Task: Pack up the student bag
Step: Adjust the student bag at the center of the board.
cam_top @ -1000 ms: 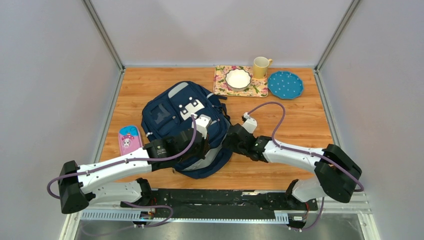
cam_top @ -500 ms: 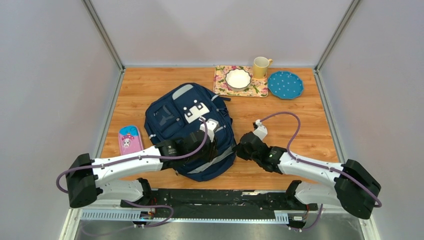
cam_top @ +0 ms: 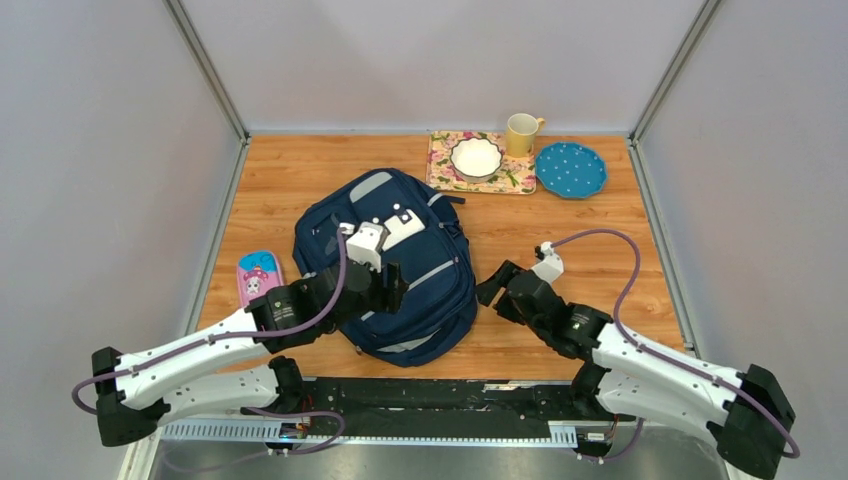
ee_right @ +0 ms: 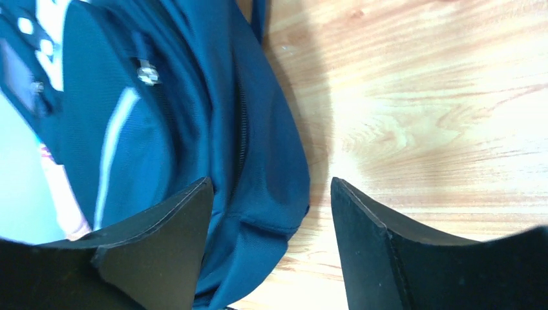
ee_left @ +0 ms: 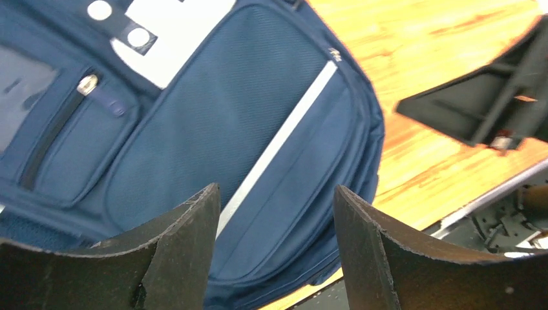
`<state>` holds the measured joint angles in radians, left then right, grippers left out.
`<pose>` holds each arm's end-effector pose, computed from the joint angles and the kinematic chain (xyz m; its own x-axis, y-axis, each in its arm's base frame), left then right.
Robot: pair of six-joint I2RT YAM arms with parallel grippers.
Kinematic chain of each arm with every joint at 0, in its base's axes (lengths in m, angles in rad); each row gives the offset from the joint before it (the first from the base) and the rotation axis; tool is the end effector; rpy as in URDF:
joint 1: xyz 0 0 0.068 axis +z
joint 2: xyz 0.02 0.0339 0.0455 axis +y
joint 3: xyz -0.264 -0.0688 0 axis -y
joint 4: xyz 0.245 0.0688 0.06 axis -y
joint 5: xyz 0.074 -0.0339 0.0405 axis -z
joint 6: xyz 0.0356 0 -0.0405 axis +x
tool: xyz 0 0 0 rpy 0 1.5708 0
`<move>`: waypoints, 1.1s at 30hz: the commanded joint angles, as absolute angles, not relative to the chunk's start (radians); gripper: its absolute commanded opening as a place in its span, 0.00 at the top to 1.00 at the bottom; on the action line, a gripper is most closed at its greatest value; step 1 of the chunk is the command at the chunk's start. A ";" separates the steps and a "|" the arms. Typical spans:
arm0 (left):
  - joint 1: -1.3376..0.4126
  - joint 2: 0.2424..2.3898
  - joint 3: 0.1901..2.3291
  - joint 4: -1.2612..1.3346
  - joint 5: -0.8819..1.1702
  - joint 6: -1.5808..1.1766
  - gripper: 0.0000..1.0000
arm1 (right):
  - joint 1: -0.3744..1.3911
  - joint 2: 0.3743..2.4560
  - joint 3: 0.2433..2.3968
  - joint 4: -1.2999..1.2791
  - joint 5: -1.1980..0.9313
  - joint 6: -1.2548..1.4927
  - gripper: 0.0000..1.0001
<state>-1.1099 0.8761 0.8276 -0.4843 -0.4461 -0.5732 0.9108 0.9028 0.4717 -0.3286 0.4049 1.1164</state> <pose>0.0983 -0.1634 0.3105 -0.5384 -0.0159 -0.8426 0.4175 0.8635 -0.2830 0.1224 0.1348 0.1994 -0.6804 0.4703 -0.5620 0.1376 0.8352 0.5324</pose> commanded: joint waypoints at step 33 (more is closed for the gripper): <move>-1.106 0.646 0.597 -1.004 -0.658 -1.301 0.21 | 0.907 0.589 0.726 -0.767 0.125 0.793 0.08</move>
